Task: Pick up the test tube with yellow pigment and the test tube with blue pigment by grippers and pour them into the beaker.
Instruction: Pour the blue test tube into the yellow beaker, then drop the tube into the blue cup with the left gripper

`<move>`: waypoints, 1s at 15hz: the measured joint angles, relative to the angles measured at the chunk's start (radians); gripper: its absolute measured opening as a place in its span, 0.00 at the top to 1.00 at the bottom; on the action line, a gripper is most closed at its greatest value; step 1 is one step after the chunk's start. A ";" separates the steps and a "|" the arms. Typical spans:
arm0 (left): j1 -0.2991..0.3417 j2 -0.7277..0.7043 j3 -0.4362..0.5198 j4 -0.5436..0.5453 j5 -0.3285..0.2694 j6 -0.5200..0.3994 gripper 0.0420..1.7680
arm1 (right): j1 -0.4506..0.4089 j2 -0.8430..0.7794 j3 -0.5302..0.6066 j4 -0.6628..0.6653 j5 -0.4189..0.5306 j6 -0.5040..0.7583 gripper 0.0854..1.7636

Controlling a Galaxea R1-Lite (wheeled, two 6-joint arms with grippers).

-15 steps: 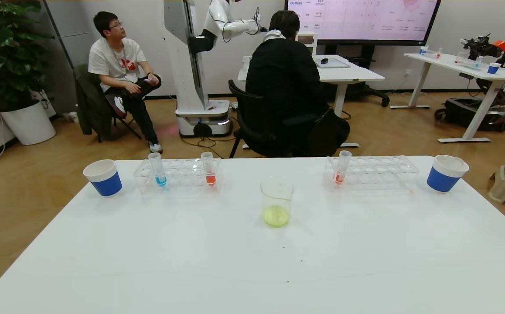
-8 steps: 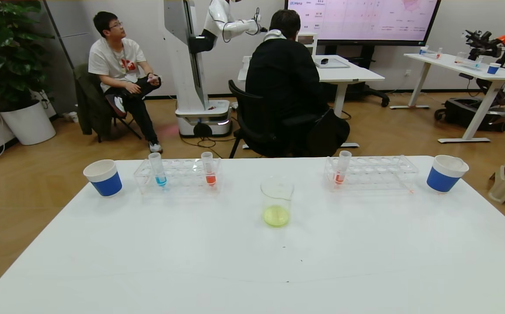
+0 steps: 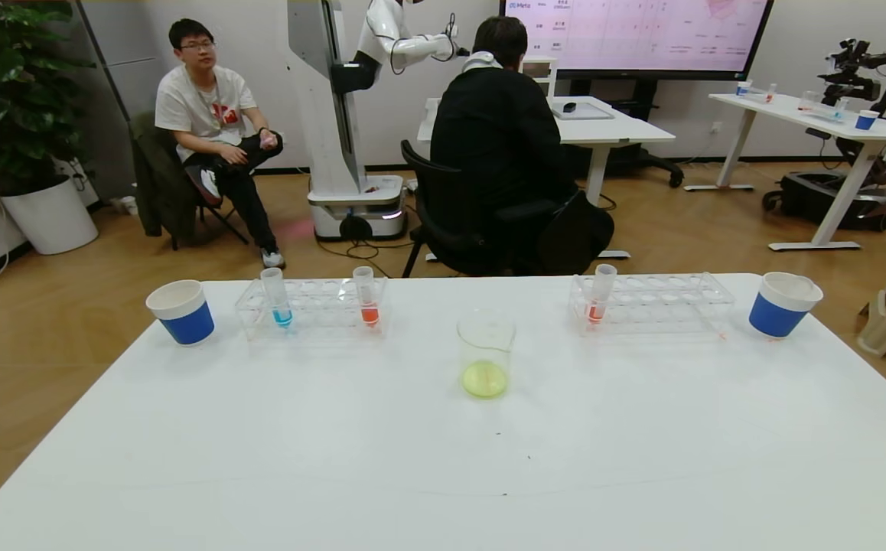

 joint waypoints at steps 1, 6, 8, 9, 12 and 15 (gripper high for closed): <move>0.000 0.000 0.000 0.000 0.000 0.000 0.01 | 0.000 0.000 0.001 0.012 -0.001 0.000 0.02; 0.000 0.000 0.000 0.000 0.000 0.000 0.01 | 0.000 0.000 0.003 0.041 -0.001 0.041 0.02; 0.000 0.000 0.000 0.001 -0.010 0.025 0.01 | 0.000 0.000 0.004 0.039 -0.002 0.056 0.02; 0.000 0.000 0.000 0.002 -0.007 0.031 0.01 | 0.000 0.000 0.004 0.039 -0.002 0.056 0.02; 0.000 0.000 0.000 0.000 -0.001 -0.016 0.01 | 0.000 0.000 0.004 0.039 -0.002 0.056 0.02; 0.000 0.000 0.000 0.000 -0.007 -0.012 0.01 | 0.000 0.000 0.004 0.039 -0.003 0.056 0.02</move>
